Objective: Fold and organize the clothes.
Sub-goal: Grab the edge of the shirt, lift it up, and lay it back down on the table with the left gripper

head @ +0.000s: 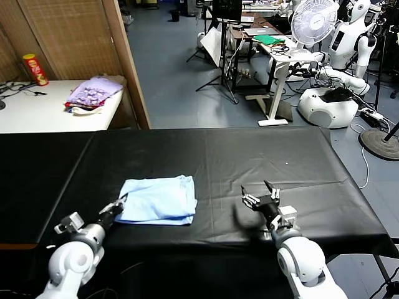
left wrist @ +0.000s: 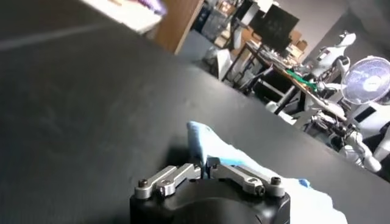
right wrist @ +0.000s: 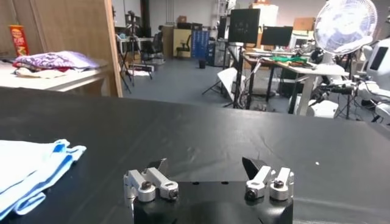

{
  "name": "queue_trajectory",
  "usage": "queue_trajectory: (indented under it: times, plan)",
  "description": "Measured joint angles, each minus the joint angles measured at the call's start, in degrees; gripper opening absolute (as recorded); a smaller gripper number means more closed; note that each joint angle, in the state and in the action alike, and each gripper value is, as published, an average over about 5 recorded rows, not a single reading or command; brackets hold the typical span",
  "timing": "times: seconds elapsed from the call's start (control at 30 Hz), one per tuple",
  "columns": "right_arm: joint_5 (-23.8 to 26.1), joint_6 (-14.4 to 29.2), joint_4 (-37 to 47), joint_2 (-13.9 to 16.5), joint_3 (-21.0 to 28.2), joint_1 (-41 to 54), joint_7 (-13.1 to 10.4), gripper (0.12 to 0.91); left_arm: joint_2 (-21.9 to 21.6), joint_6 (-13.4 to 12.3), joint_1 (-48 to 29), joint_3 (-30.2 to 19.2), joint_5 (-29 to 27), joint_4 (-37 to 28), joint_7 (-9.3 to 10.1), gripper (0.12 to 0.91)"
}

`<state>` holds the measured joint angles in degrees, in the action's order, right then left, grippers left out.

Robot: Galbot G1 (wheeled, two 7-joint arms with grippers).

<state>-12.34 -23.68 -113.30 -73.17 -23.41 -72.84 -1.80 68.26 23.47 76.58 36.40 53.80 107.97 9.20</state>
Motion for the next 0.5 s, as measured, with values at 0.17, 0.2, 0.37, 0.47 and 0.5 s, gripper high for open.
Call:
queue_trajectory:
  times: [0.17, 0.2, 0.37, 0.47, 0.5]
  plan:
    - [0.6, -0.1, -0.2, -0.5, -0.3, -0.5, -0.1, 0.798, -1.3, -1.5, 0.2, -0.1, -14.0, 1.1, -0.71, 0.159]
    - [0.7, -0.1, -0.2, -0.5, -0.3, -0.6, -0.1, 0.798, -1.8, -1.5, 0.3, 0.1, -17.8, 1.2, -0.75, 0.156]
    - [0.7, -0.2, -0.3, -0.4, -0.5, -0.6, -0.1, 0.798, -5.6, -2.3, 1.3, 2.0, -35.7, 0.8, -1.72, 0.154]
    - [0.6, -0.2, -0.3, -0.3, -0.5, -0.5, -0.1, 0.798, -9.1, -3.0, 1.9, 3.9, -44.9, 0.8, -2.29, 0.154]
    - [0.5, -0.2, -0.3, -0.3, -0.4, -0.4, -0.1, 0.798, -10.4, -3.1, 2.0, 4.6, -47.5, 0.9, -2.41, 0.154]
